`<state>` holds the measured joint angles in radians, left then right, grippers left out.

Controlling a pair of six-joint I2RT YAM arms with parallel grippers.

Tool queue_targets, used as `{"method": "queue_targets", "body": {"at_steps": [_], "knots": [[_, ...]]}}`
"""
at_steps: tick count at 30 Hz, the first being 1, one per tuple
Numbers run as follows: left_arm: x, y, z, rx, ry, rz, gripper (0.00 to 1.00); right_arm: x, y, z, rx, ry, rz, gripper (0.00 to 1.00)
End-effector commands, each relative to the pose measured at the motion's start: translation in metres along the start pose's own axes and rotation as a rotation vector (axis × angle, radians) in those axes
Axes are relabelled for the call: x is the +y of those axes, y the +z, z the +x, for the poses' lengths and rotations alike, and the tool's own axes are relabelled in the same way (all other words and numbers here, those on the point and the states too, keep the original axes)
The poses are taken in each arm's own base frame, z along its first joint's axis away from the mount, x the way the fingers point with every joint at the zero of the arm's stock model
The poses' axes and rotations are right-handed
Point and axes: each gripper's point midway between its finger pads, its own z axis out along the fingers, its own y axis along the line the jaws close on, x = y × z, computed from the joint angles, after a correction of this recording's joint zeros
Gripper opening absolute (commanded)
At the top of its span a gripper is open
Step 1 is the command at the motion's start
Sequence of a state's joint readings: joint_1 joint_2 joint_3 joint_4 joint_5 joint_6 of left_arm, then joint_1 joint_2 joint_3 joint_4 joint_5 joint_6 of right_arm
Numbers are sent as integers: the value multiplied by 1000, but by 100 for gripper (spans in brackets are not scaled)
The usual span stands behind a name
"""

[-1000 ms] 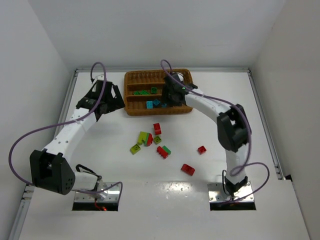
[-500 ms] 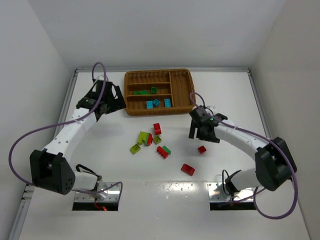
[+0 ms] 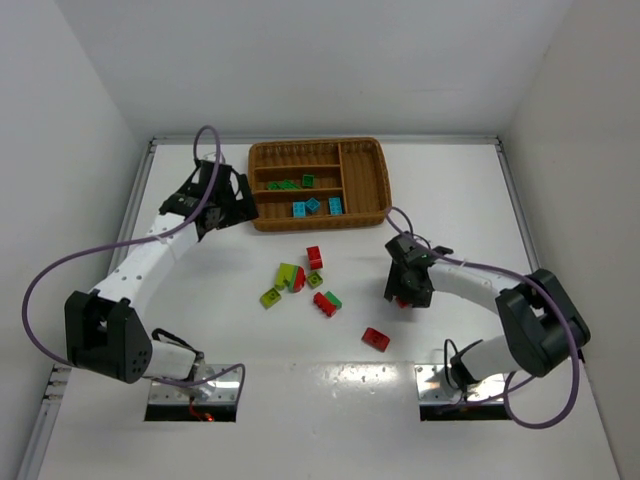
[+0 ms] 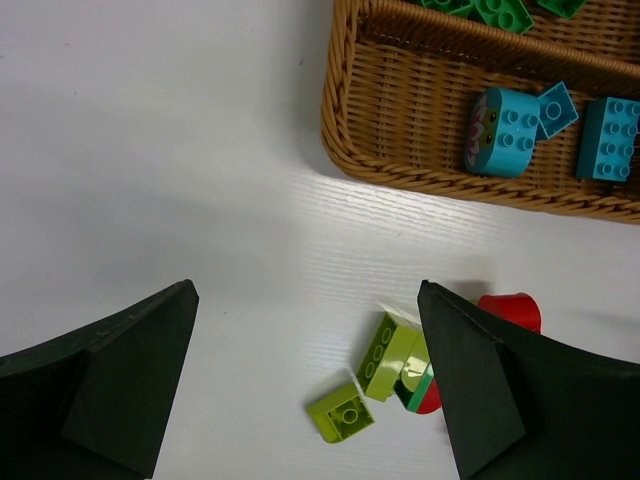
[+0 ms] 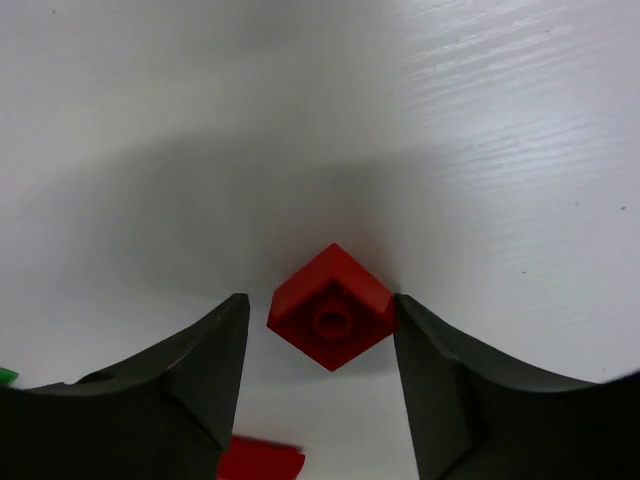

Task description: Sort the legos into containers by color

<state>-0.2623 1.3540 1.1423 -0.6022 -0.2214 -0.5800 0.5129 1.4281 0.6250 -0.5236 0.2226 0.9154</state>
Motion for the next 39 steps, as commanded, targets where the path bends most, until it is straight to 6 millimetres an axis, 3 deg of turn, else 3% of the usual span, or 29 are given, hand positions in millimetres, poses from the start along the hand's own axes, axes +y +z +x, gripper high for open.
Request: {"method": "queue_targets", "body": {"at_steps": [1,7,11,15,16,18,20,21,25,26,27,28,29,30,31,32,34,36,37,39], "knots": [[-10,-5,-12,-36,3,35,99,16,3,-13,-38,12,-53,58],[-11,-4,-14,-36,3,35,99,24,-5,-33,-80,9,-43,24],[-12,-8,-20,-58,-2,36,99,35,-27,-57,-139,-7,-51,22],[-7,-9,-25,-74,-3,5,99,67,-71,-107,-269,-32,-149,22],[-8,-11,-29,-83,-6,10,99,70,-69,-116,-270,-33,-141,22],[-4,-11,-29,-86,-4,-14,99,88,-84,-143,-324,-50,-167,22],[-2,-11,-29,-91,-5,-23,99,102,-77,-157,-328,-85,-161,22],[-3,-13,-31,-91,-5,-23,99,117,-88,-176,-362,-85,-187,22],[2,-13,-31,-93,-12,-45,99,139,-69,-224,-404,-77,-156,22],[2,-13,-31,-93,-12,-45,99,152,-77,-242,-440,-65,-173,22],[1,-15,-32,-93,-12,-45,99,154,-54,-247,-415,-74,-143,22],[4,-15,-31,-88,-9,-58,99,163,-50,-254,-414,-74,-154,22],[4,-15,-31,-88,-9,-59,99,172,-57,-277,-452,-50,-174,22],[4,-18,-33,-97,-12,-54,99,171,-49,-284,-443,-43,-161,23],[5,-19,-30,-87,-9,-59,99,178,-25,-283,-412,-53,-149,23],[7,-18,-31,-93,-9,-70,99,184,-30,-298,-425,-41,-163,26],[8,-22,-31,-94,-10,-69,99,192,-20,-315,-424,-42,-154,54],[9,-22,-31,-94,-1,-70,99,193,-23,-317,-417,-44,-149,71],[9,-22,-31,-94,-1,-70,99,187,-21,-314,-413,-55,-129,71],[12,-21,-32,-95,-7,-76,99,178,-52,-318,-472,-45,-138,71]]}}
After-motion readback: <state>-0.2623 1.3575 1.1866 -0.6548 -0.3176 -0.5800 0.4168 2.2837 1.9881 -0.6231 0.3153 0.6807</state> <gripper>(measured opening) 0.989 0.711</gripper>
